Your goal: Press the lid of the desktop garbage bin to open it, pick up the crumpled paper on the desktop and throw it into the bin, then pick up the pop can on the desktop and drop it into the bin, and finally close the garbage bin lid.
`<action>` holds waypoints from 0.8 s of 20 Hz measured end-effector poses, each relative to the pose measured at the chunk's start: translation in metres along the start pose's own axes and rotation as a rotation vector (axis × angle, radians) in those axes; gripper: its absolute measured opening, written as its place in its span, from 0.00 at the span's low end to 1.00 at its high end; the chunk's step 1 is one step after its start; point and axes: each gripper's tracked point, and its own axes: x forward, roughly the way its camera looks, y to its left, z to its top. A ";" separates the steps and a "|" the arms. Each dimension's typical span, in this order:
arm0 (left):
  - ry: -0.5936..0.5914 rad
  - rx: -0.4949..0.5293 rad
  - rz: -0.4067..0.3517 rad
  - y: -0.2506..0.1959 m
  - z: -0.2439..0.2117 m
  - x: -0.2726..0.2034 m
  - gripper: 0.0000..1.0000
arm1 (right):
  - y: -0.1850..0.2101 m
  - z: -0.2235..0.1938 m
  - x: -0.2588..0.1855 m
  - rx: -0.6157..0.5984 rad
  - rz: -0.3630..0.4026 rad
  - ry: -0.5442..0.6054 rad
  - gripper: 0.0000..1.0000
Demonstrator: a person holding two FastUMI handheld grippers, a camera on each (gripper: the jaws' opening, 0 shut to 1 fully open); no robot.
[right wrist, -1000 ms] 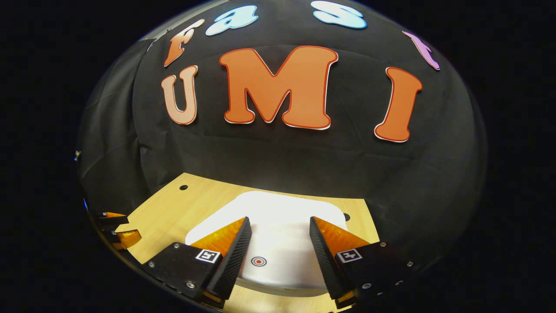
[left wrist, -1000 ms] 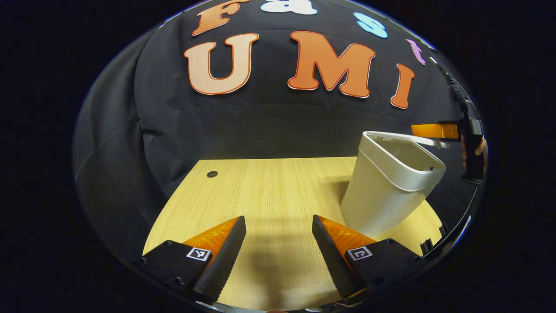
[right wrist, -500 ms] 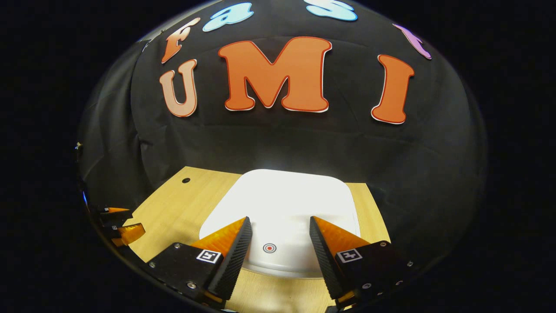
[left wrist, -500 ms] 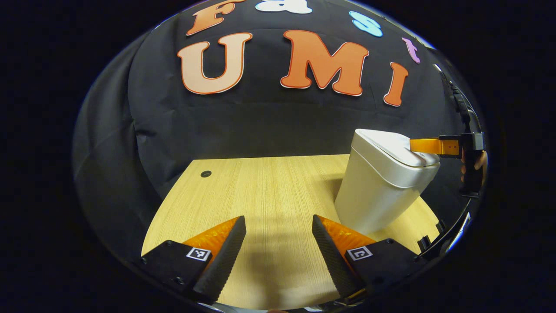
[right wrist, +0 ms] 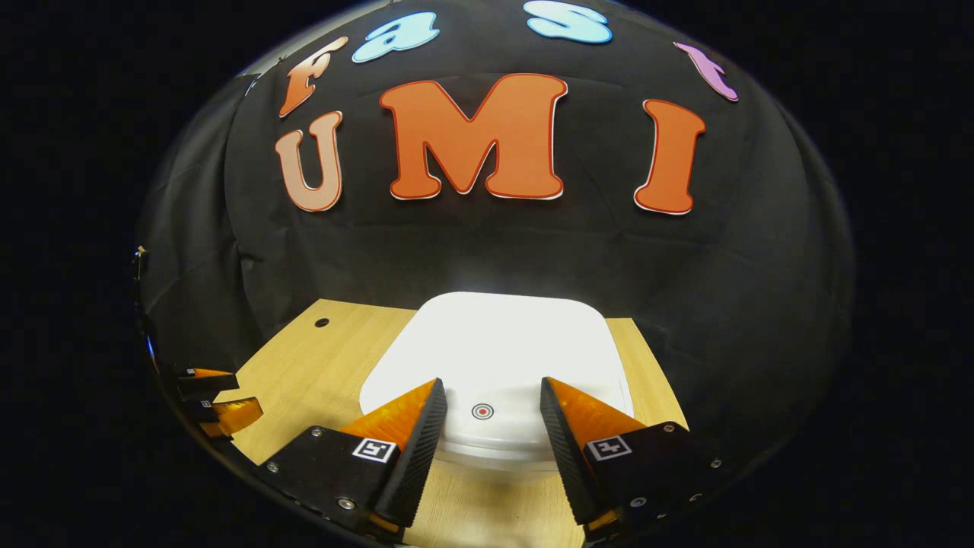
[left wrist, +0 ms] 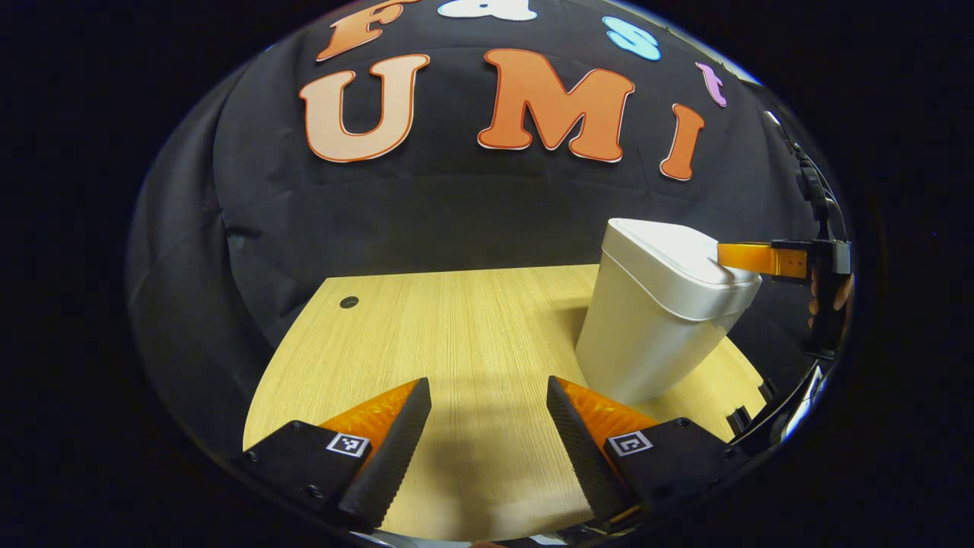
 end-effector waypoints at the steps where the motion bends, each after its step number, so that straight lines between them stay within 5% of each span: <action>1: 0.004 0.001 -0.002 0.000 0.001 0.000 0.98 | 0.000 -0.001 -0.002 0.000 -0.005 -0.009 0.76; 10: 0.017 0.006 -0.022 -0.002 0.001 0.000 0.98 | 0.002 -0.005 -0.003 0.031 -0.049 -0.068 0.76; 16: 0.010 0.019 -0.038 -0.004 0.004 0.001 0.98 | 0.003 -0.008 -0.002 0.055 -0.061 -0.088 0.55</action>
